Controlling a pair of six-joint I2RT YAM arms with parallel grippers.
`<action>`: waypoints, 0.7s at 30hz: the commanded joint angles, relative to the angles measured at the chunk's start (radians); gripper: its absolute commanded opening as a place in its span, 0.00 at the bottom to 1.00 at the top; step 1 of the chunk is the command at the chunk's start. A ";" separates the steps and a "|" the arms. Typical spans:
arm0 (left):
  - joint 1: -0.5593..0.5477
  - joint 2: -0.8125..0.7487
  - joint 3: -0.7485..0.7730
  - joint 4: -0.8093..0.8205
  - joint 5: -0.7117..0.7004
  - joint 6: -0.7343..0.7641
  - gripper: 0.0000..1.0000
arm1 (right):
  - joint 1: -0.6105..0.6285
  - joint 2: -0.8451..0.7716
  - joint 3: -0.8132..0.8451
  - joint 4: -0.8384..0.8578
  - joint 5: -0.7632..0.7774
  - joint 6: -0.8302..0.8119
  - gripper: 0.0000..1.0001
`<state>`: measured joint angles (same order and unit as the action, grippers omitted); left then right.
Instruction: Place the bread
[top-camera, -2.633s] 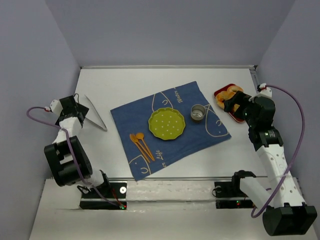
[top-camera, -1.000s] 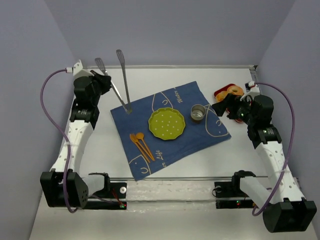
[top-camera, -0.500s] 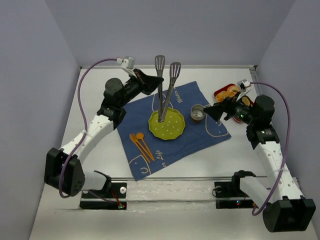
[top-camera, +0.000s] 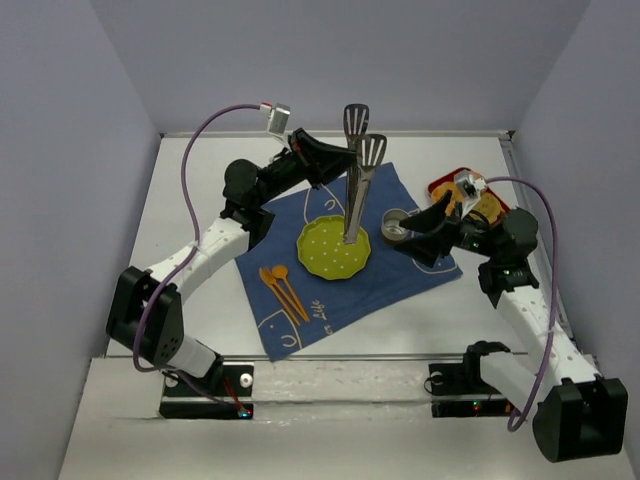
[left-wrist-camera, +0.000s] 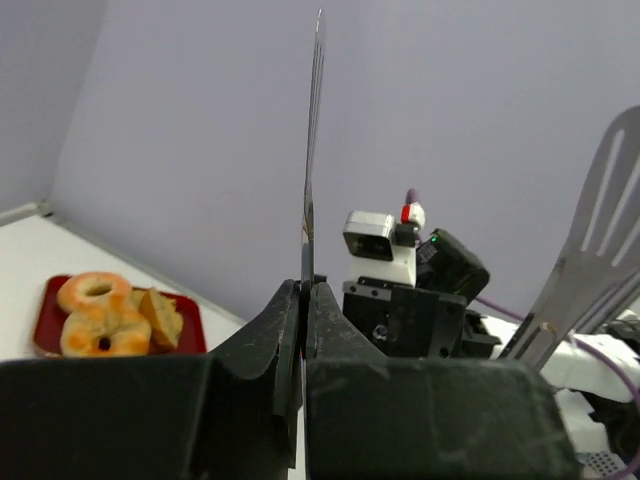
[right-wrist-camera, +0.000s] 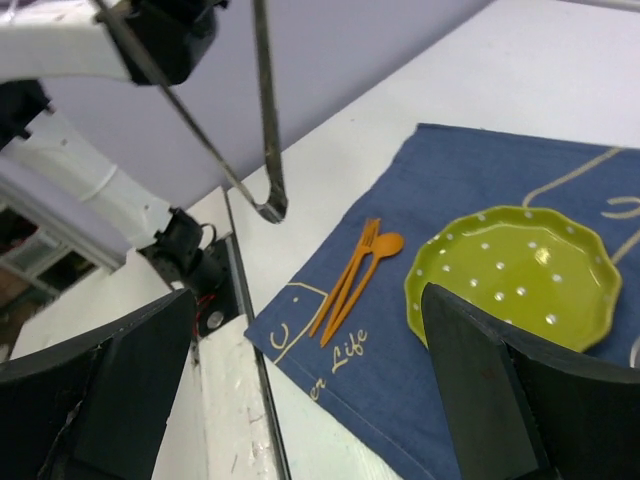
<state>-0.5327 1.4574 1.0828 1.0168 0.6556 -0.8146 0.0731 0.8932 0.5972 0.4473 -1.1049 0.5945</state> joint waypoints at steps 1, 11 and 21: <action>-0.012 0.029 0.071 0.227 0.059 -0.118 0.06 | 0.085 0.052 0.044 0.229 -0.004 0.011 1.00; -0.035 0.047 0.101 0.213 0.035 -0.110 0.06 | 0.258 0.231 0.173 0.379 0.022 -0.044 1.00; -0.056 0.049 0.114 0.204 0.030 -0.113 0.06 | 0.304 0.420 0.325 0.547 -0.035 0.046 1.00</action>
<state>-0.5827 1.5230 1.1416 1.1347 0.6792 -0.9188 0.3630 1.2823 0.8440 0.8375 -1.1141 0.5861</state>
